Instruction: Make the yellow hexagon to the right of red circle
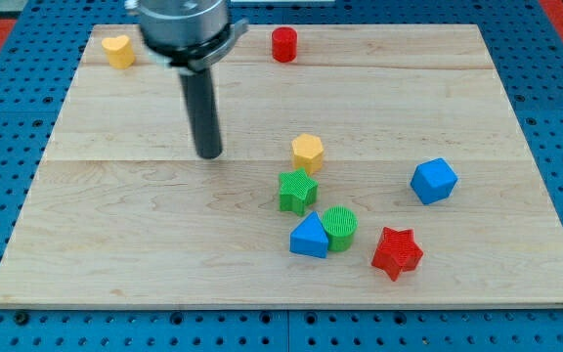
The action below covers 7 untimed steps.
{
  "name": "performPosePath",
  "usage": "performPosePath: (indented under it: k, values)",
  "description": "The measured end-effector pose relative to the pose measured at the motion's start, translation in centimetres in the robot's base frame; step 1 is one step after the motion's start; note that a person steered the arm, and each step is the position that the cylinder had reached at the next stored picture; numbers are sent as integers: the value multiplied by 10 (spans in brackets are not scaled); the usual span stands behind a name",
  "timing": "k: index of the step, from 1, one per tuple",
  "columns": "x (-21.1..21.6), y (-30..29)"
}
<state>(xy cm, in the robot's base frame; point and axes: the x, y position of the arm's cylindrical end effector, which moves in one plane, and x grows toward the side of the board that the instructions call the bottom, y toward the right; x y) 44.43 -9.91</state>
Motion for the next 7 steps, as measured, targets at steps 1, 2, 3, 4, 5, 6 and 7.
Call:
performPosePath:
  k: [1, 2, 3, 4, 5, 6, 7]
  values:
    - [22, 64]
    - [11, 118]
    - [-26, 144]
    - [-38, 180]
    - [-78, 197]
    - [-129, 199]
    - [-155, 222]
